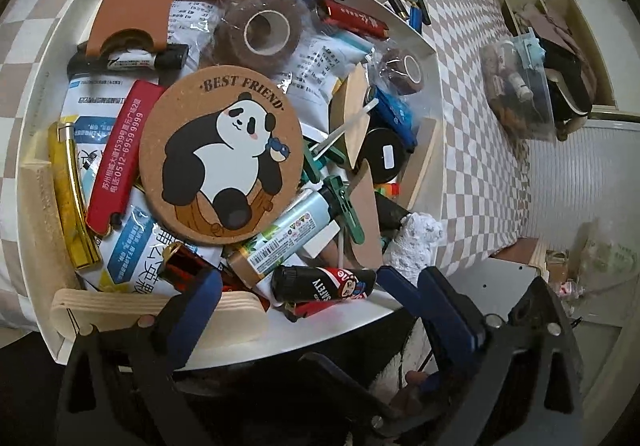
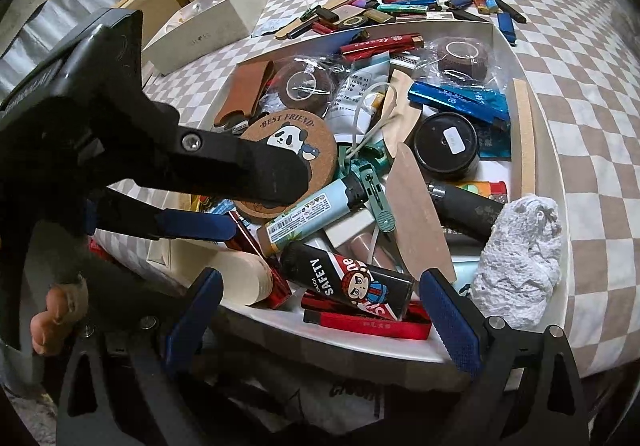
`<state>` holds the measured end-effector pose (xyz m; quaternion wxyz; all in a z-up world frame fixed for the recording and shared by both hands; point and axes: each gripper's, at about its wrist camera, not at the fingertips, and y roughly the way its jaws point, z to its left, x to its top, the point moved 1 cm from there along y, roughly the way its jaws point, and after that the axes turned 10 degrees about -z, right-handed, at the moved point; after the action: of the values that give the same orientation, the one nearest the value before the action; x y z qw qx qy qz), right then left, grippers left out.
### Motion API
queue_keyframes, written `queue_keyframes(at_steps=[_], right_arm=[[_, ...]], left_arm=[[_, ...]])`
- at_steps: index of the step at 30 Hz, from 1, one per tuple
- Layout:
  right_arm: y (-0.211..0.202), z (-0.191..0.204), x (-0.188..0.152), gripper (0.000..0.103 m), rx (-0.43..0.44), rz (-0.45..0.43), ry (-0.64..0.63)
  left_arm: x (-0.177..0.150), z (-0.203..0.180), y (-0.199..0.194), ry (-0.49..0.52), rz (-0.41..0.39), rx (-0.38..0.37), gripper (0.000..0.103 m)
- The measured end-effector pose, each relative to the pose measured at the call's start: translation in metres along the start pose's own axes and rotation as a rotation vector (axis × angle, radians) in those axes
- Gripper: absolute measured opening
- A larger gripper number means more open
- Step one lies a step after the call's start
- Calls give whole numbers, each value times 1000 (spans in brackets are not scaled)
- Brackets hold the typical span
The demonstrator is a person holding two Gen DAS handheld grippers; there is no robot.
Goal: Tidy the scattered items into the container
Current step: 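Lower both held items into the box and open both tools, then lift both open tools up and away from the box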
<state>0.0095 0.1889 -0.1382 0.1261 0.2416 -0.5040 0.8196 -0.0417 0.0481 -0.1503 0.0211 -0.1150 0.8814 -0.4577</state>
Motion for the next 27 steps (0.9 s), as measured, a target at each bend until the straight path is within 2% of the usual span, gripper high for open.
queue_keyframes(at_steps=[7,15,21,27], right_arm=[[6,1,0,98,-14,12,-2],[9,1,2,98,-24,10,-7],[3,0,6,98,-65,-15,-43],[-3,-1,17,98,-104,-62,-69]], left_arm=[[3,5,-6,3,-20,7,99],[9,2,-19,82,-77,9,99],[13,0,-30,155,-161,70,99],[19,0,-45,198,-239,93,99]])
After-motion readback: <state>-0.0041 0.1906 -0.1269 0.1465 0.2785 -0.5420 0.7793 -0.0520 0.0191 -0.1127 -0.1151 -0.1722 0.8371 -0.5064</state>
